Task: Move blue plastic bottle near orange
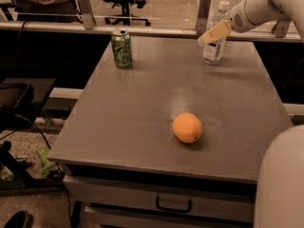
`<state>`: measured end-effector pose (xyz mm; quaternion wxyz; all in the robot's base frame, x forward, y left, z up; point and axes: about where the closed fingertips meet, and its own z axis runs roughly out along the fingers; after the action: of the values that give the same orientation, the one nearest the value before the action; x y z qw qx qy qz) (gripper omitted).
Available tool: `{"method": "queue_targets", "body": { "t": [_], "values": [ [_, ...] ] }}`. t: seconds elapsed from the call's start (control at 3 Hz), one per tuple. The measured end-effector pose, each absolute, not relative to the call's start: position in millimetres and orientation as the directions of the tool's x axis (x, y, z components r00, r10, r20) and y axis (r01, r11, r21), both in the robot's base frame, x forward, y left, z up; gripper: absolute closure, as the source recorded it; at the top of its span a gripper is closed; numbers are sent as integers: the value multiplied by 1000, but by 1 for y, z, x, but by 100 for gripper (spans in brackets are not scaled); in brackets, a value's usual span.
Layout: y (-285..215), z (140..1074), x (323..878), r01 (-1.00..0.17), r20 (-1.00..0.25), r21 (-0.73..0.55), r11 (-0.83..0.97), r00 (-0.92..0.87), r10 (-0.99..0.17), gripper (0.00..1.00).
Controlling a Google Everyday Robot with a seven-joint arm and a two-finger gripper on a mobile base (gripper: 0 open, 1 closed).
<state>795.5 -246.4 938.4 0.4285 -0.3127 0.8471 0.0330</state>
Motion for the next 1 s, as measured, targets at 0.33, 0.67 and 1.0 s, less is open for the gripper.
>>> {"method": "queue_targets", "body": {
  "t": [0.33,0.67,1.0],
  "values": [
    [-246,937,801,-554,-764,-186,811,-438,-474,15],
    [-245,941,800,-564,-780,-167,809,-427,-458,39],
    [-242,948,793,-580,-790,-159,799,-411,-456,62]
  ]
}}
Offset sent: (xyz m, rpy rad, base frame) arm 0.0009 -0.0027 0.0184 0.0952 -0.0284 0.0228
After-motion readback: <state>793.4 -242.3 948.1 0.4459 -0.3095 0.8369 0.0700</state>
